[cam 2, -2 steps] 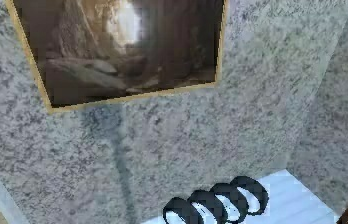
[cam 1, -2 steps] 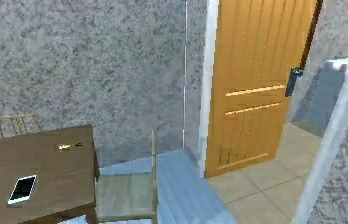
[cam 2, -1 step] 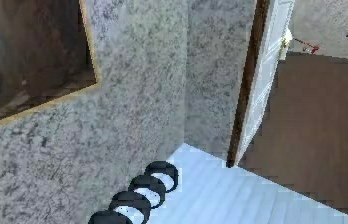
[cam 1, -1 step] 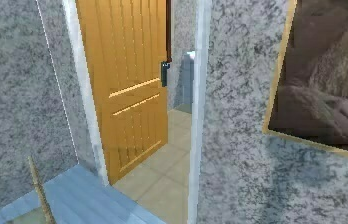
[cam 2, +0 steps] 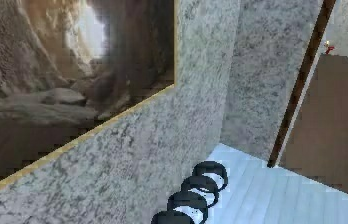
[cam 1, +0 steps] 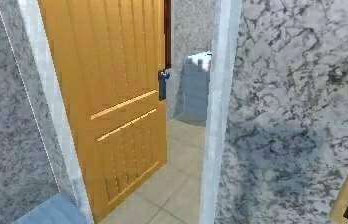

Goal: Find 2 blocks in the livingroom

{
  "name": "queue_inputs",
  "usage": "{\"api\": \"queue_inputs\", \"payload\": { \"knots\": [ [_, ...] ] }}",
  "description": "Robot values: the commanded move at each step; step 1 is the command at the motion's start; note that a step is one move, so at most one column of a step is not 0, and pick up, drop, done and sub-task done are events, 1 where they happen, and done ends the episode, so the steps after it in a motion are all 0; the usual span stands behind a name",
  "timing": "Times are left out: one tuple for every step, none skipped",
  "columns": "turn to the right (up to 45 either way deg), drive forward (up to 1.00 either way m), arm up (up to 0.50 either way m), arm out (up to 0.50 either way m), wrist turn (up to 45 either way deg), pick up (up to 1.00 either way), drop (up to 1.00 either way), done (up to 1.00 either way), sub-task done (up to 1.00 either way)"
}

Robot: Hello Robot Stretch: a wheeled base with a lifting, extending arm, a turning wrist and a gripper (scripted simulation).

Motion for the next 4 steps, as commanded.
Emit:
{"api": "queue_inputs", "payload": {
  "knots": [
    [33.0, 0.0, 0.0, 0.0, 0.0, 0.0, 0.0, 0.0, 0.0],
    [0.0, 0.15, 0.0, 0.0, 0.0, 0.0, 0.0, 0.0, 0.0],
    [-45.0, 0.0, 0.0, 0.0, 0.0, 0.0, 0.0, 0.0, 0.0],
    [-15.0, 0.0, 0.0, 0.0, 0.0, 0.0, 0.0, 0.0, 0.0]
  ]
}}
